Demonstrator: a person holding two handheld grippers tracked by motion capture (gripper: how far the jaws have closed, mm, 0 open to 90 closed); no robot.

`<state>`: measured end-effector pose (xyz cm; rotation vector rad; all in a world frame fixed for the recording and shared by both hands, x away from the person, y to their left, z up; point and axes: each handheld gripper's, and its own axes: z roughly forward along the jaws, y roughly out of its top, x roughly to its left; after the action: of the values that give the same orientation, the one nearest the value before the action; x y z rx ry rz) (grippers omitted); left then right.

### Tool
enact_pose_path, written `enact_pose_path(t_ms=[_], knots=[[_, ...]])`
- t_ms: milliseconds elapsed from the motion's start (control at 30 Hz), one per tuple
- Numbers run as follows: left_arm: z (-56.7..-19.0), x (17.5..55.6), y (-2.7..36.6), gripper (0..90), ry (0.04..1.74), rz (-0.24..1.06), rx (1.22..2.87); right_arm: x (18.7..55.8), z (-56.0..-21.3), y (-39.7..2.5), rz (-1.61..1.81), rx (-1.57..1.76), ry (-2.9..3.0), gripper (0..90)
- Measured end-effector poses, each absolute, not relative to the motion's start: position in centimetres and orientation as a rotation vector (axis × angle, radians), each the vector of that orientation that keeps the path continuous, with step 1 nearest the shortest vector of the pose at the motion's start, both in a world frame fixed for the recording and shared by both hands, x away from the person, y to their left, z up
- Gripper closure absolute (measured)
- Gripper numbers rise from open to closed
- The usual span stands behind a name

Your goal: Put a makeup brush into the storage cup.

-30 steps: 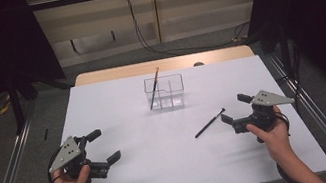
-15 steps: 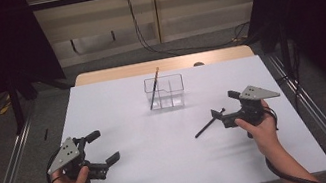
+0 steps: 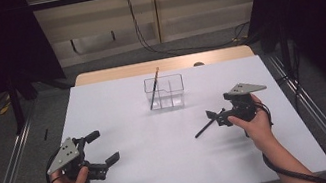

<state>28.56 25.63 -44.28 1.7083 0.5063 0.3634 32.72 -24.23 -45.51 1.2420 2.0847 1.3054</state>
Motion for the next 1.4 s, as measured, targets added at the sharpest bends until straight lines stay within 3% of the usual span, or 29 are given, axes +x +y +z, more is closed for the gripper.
enact_pose_path(t_ms=[900, 1400], knots=[[-44.5, 28.7, 25.5, 0.0, 0.511, 0.346, 1.71, 35.0, -45.7, -22.3, 0.804, 1.584, 2.33, 0.0], [-44.6, 28.8, 25.5, 0.0, 0.511, 0.334, 1.719, 35.8, -46.3, -21.1, 0.733, 1.707, 2.324, 0.0]])
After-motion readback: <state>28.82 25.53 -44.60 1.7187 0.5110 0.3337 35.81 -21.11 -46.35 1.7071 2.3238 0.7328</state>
